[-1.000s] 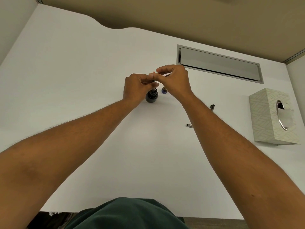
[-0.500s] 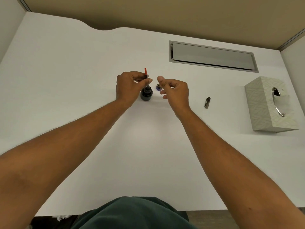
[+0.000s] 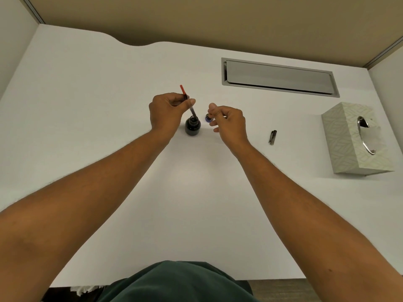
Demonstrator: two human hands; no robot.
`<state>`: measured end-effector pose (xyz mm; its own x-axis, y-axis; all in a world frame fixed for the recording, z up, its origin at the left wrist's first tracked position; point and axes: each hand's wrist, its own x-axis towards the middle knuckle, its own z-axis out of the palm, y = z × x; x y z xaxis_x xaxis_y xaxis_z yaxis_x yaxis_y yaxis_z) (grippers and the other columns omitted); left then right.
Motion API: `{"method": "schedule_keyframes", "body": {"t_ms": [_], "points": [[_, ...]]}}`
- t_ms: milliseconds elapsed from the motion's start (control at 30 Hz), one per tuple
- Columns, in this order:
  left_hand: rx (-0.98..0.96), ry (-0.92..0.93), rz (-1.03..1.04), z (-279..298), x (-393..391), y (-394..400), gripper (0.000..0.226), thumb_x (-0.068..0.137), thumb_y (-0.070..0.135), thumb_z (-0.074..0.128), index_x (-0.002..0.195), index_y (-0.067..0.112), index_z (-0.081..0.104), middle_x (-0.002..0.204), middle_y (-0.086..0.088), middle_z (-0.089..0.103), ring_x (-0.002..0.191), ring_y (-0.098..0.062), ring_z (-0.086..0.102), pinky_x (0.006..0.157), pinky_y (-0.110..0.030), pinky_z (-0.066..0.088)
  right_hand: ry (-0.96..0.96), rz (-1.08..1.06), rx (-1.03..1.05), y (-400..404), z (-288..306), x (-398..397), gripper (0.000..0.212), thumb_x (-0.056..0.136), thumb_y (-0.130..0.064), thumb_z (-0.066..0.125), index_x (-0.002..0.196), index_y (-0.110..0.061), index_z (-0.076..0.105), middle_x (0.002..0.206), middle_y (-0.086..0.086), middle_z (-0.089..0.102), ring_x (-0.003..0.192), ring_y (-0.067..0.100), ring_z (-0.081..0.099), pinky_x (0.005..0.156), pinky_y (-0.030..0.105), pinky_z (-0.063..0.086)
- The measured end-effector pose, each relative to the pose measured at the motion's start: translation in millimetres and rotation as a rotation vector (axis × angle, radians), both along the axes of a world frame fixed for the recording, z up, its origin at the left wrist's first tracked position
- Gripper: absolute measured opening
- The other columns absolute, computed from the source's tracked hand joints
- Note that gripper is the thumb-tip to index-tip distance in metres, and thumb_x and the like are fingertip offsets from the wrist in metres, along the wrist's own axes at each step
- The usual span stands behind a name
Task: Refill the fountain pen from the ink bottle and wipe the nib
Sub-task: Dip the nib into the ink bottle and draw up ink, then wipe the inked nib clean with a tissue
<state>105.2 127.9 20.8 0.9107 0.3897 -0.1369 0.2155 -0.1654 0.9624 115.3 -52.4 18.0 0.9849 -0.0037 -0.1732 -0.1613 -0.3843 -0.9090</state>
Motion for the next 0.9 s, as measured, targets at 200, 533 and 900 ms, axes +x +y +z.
{"method": "schedule_keyframes", "body": {"t_ms": [200, 533, 900], "points": [[-0.23, 0.067, 0.148, 7.8, 1.5, -0.2, 0.025, 0.079, 0.034, 0.09, 0.096, 0.016, 0.084, 0.088, -0.002, 0.083, 0.082, -0.017, 0.08, 0.092, -0.032, 0.058, 0.002, -0.018, 0.051, -7.6, 2.8, -3.5, 0.033, 0.107, -0.041, 0.056, 0.1, -0.017, 0.078, 0.082, -0.01, 0.077, 0.074, 0.002, 0.068, 0.089, 0.046, 0.059], [-0.499, 0.12, 0.15, 38.6, -16.3, -68.3, 0.019, 0.084, 0.025, 0.089, 0.087, 0.013, 0.075, 0.091, -0.005, 0.082, 0.081, -0.017, 0.081, 0.072, -0.025, 0.056, -0.043, -0.121, 0.123, -68.1, 9.0, -12.2, 0.034, 0.11, -0.039, 0.053, 0.095, -0.021, 0.078, 0.086, -0.004, 0.076, 0.073, 0.011, 0.068, 0.068, 0.032, 0.055], [-0.595, 0.139, 0.081, 45.7, -19.1, -217.0, 0.019, 0.085, 0.028, 0.088, 0.083, 0.016, 0.073, 0.085, 0.002, 0.081, 0.077, -0.013, 0.079, 0.083, -0.027, 0.056, -0.094, -0.244, -0.107, -242.4, 24.9, -22.7, 0.019, 0.101, -0.02, 0.061, 0.103, -0.017, 0.08, 0.091, -0.008, 0.077, 0.084, 0.005, 0.071, 0.077, 0.018, 0.053]]}}
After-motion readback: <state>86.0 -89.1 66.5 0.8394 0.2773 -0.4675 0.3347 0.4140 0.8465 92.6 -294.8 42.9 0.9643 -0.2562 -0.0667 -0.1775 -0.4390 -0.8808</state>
